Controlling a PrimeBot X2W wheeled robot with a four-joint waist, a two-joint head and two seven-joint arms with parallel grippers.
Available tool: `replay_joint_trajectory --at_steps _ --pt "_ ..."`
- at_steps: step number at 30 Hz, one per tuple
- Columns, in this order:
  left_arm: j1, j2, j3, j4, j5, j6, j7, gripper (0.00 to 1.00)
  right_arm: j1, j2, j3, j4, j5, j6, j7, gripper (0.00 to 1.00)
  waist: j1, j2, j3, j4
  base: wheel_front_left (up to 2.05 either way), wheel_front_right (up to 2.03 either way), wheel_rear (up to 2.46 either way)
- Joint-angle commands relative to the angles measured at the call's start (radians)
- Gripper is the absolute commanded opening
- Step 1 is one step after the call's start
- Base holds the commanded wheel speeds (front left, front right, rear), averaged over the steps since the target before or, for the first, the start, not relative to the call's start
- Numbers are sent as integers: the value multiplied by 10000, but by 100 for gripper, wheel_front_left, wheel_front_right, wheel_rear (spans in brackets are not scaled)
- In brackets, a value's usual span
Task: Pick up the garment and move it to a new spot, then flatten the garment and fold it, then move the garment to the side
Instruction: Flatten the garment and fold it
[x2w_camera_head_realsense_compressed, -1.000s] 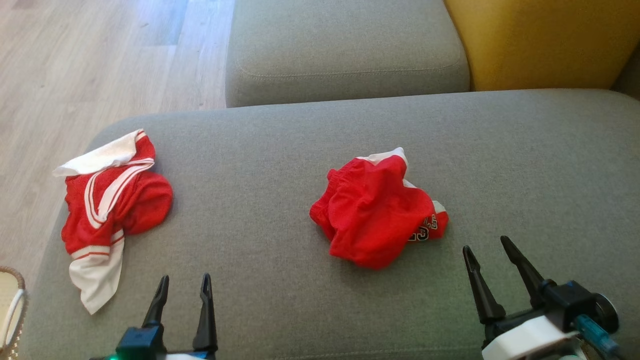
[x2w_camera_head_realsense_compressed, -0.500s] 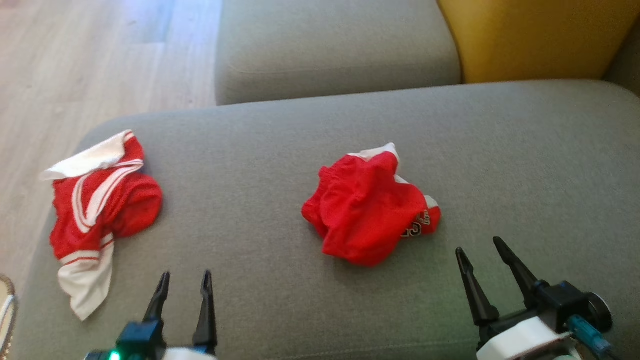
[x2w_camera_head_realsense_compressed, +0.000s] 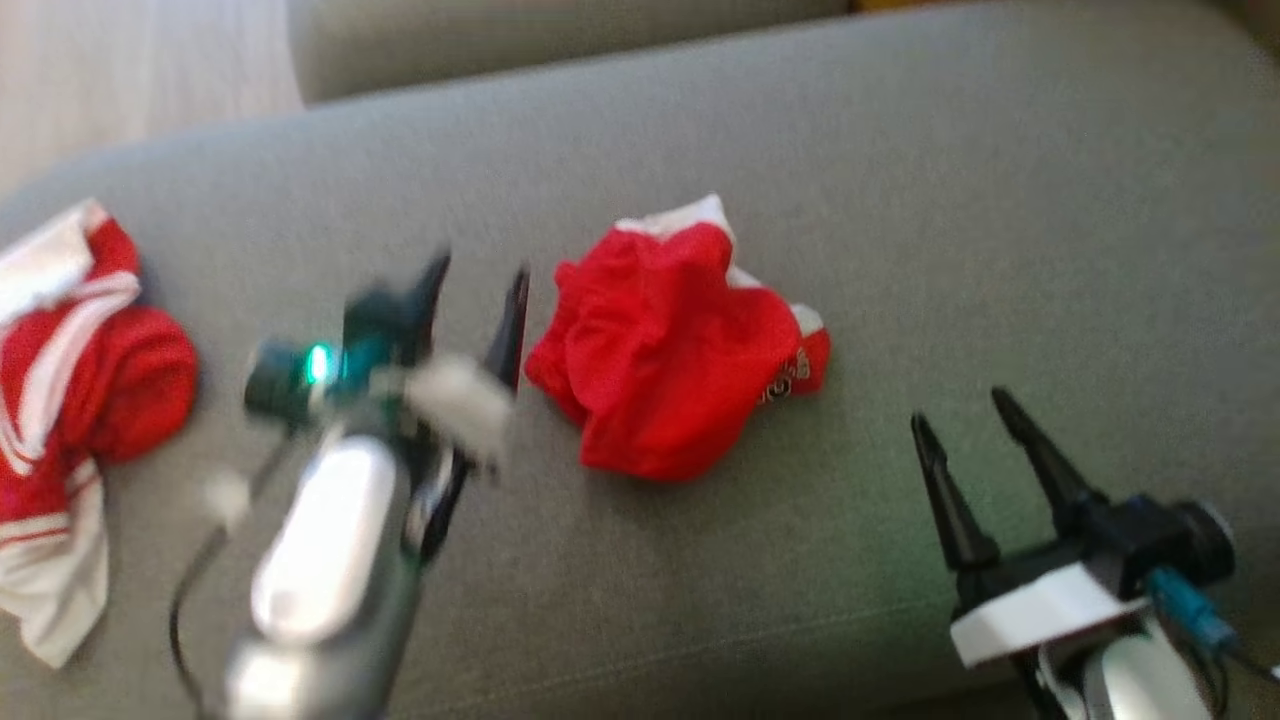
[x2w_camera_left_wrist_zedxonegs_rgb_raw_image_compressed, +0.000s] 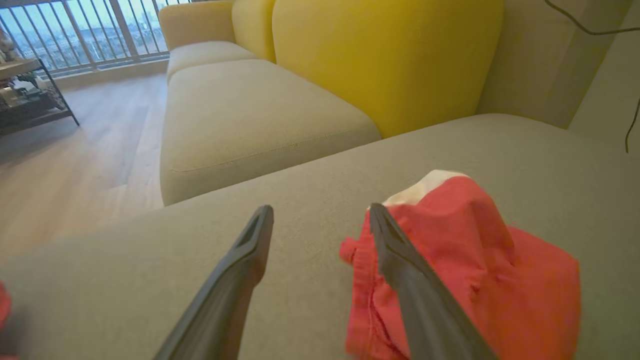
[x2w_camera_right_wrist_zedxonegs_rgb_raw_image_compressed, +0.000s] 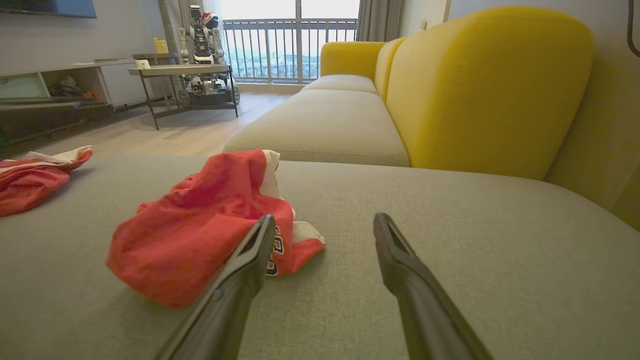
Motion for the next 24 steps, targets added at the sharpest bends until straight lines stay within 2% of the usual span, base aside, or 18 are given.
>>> replay_joint_trajectory --at_steps 1,8,12,17,21,24 --pt "-1478 73 157 -109 -244 52 420 100 -716 -74 229 -428 -48 -2 -65 100 -1 0 1091 -364 0 0 0" --pt "-4511 72 -795 1399 -888 467 1921 100 -1389 -74 304 -610 177 -2 -65 100 -1 0 2383 -631 0 0 0" --pt "-5167 71 -1315 2097 -1242 533 2431 100 -1542 -74 357 -637 272 -2 -65 100 -1 0 2749 -683 0 0 0" --pt "-5781 71 -2238 2897 -2143 366 3059 100 -1739 -74 370 -707 361 -2 -65 100 -1 0 3213 -696 0 0 0" --pt "-6141 71 -2839 3190 -2662 483 3033 100 -1872 -74 402 -708 406 -2 -65 100 -1 0 3407 -738 0 0 0" --pt "-6492 71 -3228 3271 -3061 800 2553 100 -1965 -74 436 -687 473 -2 -65 100 -1 0 3454 -808 0 0 0"
